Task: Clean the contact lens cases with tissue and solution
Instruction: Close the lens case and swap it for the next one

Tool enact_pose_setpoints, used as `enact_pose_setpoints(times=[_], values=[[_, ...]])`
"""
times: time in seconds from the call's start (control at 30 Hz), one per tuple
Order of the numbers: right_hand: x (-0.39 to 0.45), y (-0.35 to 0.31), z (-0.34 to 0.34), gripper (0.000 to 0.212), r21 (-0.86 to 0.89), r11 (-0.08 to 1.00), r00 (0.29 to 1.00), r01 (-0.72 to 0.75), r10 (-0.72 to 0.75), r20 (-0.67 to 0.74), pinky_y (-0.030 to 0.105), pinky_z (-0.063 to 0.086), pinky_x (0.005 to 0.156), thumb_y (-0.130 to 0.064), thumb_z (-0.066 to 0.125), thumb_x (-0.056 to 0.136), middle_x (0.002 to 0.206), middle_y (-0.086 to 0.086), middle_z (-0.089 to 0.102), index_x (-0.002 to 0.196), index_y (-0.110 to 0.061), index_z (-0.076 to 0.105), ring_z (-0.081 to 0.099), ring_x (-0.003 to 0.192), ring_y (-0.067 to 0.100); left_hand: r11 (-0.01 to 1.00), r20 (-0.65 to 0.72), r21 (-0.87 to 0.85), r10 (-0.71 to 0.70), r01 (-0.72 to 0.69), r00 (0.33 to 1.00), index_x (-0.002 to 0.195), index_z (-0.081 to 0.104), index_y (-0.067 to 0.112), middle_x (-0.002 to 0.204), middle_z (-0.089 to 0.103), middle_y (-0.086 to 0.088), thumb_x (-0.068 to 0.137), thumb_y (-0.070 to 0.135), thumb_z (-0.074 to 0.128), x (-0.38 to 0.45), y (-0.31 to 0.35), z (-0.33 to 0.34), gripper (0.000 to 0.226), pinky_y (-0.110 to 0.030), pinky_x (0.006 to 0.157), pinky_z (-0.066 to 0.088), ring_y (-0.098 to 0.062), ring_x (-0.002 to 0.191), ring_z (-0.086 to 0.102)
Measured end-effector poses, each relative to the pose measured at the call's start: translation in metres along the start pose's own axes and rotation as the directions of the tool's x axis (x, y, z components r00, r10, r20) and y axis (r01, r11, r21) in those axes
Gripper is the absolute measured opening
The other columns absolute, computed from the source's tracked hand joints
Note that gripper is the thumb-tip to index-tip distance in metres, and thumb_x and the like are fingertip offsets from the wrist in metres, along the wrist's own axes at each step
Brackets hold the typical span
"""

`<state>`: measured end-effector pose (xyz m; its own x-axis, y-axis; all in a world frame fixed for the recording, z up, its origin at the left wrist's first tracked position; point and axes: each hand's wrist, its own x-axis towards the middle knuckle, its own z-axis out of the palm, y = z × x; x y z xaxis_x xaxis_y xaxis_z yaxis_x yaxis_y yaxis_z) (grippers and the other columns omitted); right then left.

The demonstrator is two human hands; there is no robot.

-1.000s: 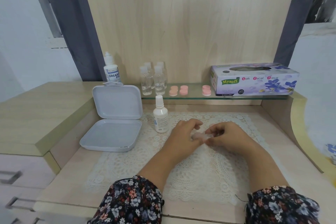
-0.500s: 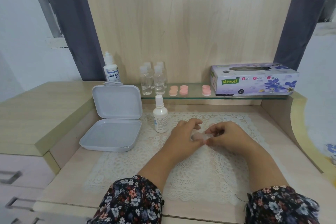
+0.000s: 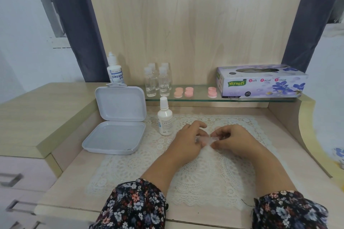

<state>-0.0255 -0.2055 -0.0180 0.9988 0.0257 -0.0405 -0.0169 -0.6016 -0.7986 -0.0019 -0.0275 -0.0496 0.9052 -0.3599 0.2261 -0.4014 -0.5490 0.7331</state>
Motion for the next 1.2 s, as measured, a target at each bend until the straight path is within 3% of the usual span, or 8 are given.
enact_pose_setpoints(times=[0.1,0.23,0.4,0.87,0.93,1.0,1.1,1.2], values=[[0.001,0.001,0.000,0.020,-0.004,1.000,1.000,0.005,-0.005,-0.007,0.016,0.046,0.058,-0.012,0.080,0.070,0.085,0.006,0.071,0.083,-0.026,0.073,0.062,0.065,0.008,1.000,-0.009,0.022,0.016,-0.016,1.000,0.123,0.046,0.039,0.116,0.057,0.014,0.089,0.022,0.061,-0.001,0.002,0.000,0.041,-0.025,0.097,0.040,-0.005,0.114,0.046],[0.002,0.003,0.000,0.019,-0.003,1.000,1.000,0.016,-0.016,-0.006,0.017,0.046,0.059,-0.013,0.080,0.070,0.086,0.006,0.071,0.083,-0.026,0.073,0.062,0.066,0.008,1.000,-0.030,0.006,0.016,-0.016,0.999,0.121,0.048,0.035,0.112,0.056,0.010,0.085,0.034,0.065,-0.002,0.004,-0.001,0.040,-0.020,0.088,0.040,0.000,0.106,0.044],[0.003,0.004,0.000,0.022,-0.014,1.000,1.000,0.021,-0.021,-0.008,0.018,0.043,0.059,-0.015,0.081,0.070,0.083,0.001,0.065,0.087,-0.026,0.072,0.059,0.066,0.008,1.000,-0.021,-0.023,-0.010,0.009,1.000,0.111,0.047,0.042,0.108,0.059,0.012,0.087,0.024,0.062,-0.001,0.003,-0.001,0.033,-0.015,0.083,0.035,0.004,0.104,0.043],[0.004,0.006,0.002,0.027,0.026,0.999,0.999,0.040,-0.040,-0.020,0.019,0.046,0.059,-0.010,0.080,0.071,0.089,0.002,0.064,0.091,-0.025,0.070,0.060,0.071,0.011,1.000,-0.051,0.027,0.002,0.000,0.999,0.101,0.046,0.043,0.105,0.057,0.014,0.087,0.020,0.063,-0.001,0.004,-0.003,0.032,-0.034,0.096,0.044,-0.008,0.107,0.050],[0.003,0.006,0.000,0.025,0.143,0.989,0.997,0.049,-0.040,-0.065,0.019,0.047,0.056,-0.004,0.071,0.077,0.088,0.001,0.062,0.093,-0.023,0.069,0.060,0.072,0.014,0.999,-0.059,0.034,-0.003,0.005,0.998,0.100,0.046,0.044,0.106,0.056,0.014,0.088,0.022,0.061,-0.001,0.004,-0.003,0.029,-0.035,0.096,0.045,-0.009,0.107,0.050],[0.005,0.008,-0.003,0.022,0.194,0.977,0.980,0.086,-0.047,-0.195,0.020,0.044,0.058,-0.002,0.061,0.084,0.083,0.000,0.060,0.090,-0.023,0.068,0.057,0.069,0.014,0.999,-0.061,0.045,-0.009,0.012,0.998,0.100,0.046,0.044,0.107,0.054,0.014,0.089,0.023,0.060,-0.001,0.003,-0.003,0.027,-0.035,0.096,0.045,-0.010,0.107,0.050],[0.012,0.018,-0.006,0.027,0.118,0.991,0.933,0.071,-0.024,-0.360,0.025,0.042,0.060,0.001,0.055,0.084,0.090,0.001,0.060,0.087,-0.024,0.065,0.051,0.068,0.013,0.998,-0.056,0.066,-0.008,0.012,0.998,0.103,0.049,0.041,0.110,0.052,0.012,0.090,0.021,0.060,-0.001,0.003,-0.003,0.026,-0.033,0.098,0.044,-0.010,0.108,0.050],[0.017,0.025,-0.003,0.033,0.019,1.000,0.941,0.003,0.003,-0.339,0.032,0.051,0.078,-0.005,0.057,0.082,0.113,0.000,0.058,0.106,-0.027,0.065,0.057,0.089,0.016,0.993,-0.055,0.116,-0.006,0.013,0.998,0.110,0.055,0.035,0.114,0.050,0.007,0.091,0.021,0.059,-0.002,0.003,-0.006,0.024,-0.030,0.100,0.043,-0.012,0.109,0.051]])
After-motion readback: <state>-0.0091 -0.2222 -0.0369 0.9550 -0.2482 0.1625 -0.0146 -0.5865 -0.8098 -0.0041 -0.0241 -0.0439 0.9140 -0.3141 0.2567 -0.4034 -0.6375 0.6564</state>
